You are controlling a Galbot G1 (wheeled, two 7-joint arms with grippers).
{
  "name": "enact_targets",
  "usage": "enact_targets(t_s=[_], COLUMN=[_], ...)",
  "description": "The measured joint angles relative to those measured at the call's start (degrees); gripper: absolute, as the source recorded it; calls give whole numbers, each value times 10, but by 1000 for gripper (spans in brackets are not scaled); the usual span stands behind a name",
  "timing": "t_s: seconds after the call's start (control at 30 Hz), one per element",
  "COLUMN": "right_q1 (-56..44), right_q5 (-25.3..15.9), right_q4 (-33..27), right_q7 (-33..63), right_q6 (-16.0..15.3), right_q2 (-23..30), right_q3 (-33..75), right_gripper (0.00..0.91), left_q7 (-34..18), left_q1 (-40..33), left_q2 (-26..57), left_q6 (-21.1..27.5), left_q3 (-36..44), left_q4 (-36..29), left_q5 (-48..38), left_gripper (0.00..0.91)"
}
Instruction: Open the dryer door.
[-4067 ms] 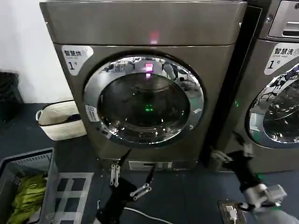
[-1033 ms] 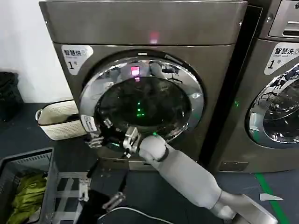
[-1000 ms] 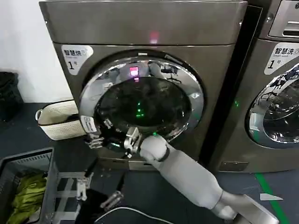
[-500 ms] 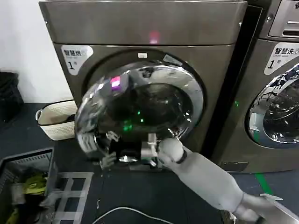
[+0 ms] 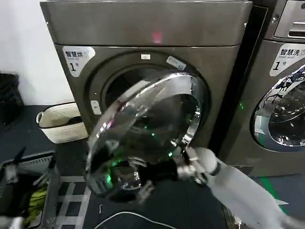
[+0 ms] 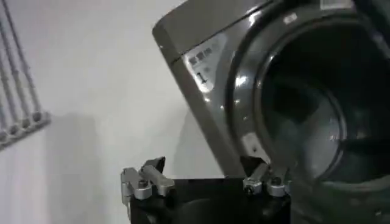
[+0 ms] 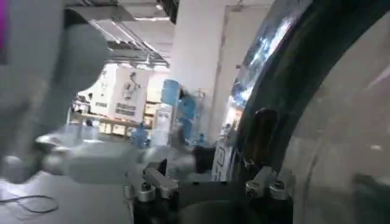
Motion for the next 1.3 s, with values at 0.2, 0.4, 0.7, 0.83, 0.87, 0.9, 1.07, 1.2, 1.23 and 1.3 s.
enact_targets(t_s=[0.2, 0.4, 0.7, 0.83, 0.87, 0.9, 1.07, 1.2, 1.23, 1.3], right_q1=[-155, -356, -599, -629, -630, -629, -611, -600, -598, -594], right_q5=[6, -25, -135, -225, -236, -249, -304, -330, -333, -344], right_q4=[43, 93, 120, 123, 122, 120, 90, 47, 34, 14], right_q7=[2, 80, 285, 453, 486, 515, 610, 623, 633, 657], right_q6=[24, 87, 158, 95, 79, 60, -5, -15, -17, -25], right_q2=[-37, -11, 146, 227, 243, 257, 307, 324, 327, 328], right_q3=[190, 411, 738, 854, 878, 901, 1020, 1104, 1124, 1155], right_gripper=[907, 907, 907, 907, 907, 907, 907, 907, 907, 907], left_q7=[8, 13, 26, 25, 25, 25, 24, 24, 24, 26], left_q1=[-75, -150, -240, -281, -291, -300, -349, -392, -401, -423], left_q2=[48, 82, 120, 124, 124, 123, 116, 101, 96, 83], left_q6=[6, -7, -40, -46, -48, -49, -58, -57, -56, -54], left_q3=[87, 172, 335, 403, 418, 431, 504, 558, 571, 596], left_q4=[36, 84, 142, 165, 169, 174, 196, 213, 216, 226], left_q5=[2, -2, -13, -26, -28, -30, -36, -34, -32, -25], left_gripper=[907, 907, 907, 907, 907, 907, 907, 907, 907, 907])
